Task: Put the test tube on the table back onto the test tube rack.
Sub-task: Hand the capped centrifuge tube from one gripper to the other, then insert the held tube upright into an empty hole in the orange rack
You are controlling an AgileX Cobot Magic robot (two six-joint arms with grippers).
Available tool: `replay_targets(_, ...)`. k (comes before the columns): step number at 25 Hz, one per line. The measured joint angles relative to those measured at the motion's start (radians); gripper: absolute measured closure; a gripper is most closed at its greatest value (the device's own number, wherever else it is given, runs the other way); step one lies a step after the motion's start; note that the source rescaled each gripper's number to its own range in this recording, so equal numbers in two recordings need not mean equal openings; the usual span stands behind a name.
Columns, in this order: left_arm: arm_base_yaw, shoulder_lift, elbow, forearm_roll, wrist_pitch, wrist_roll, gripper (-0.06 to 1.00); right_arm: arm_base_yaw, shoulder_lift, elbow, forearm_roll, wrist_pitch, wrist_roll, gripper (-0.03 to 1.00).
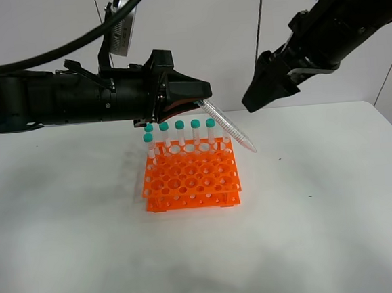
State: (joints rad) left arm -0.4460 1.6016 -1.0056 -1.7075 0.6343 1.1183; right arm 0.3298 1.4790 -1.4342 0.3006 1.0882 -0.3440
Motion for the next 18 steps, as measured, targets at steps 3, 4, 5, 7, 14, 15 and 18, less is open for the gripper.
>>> replay_targets(3, 0.000, 0.000, 0.000, 0.000, 0.000, 0.000, 0.94, 0.000, 0.004, -0.003, -0.210, 0.028, 0.190, -0.03)
replay_targets(4, 0.000, 0.000, 0.000, 0.000, -0.001, 0.000, 0.94, -0.001, 0.009, -0.003, -0.274, 0.044, 0.248, -0.03)
replay_targets(5, 0.000, 0.000, 0.000, 0.000, -0.001, 0.000, 0.94, -0.008, 0.015, -0.003, -0.315, 0.059, 0.294, -0.03)
replay_targets(7, 0.000, 0.000, 0.000, 0.000, -0.001, 0.000, 0.94, -0.039, 0.029, -0.003, -0.369, 0.081, 0.350, -0.03)
replay_targets(14, 0.000, 0.000, 0.000, 0.000, -0.001, 0.000, 0.94, -0.193, 0.043, -0.003, -0.389, 0.122, 0.369, -0.03)
replay_targets(15, 0.000, 0.000, 0.000, 0.000, -0.001, 0.000, 0.94, -0.213, 0.043, -0.003, -0.385, 0.122, 0.360, -0.03)
replay_targets(18, 0.000, 0.000, 0.000, 0.000, -0.001, 0.000, 0.94, -0.246, 0.034, 0.004, -0.341, 0.123, 0.335, -0.03)
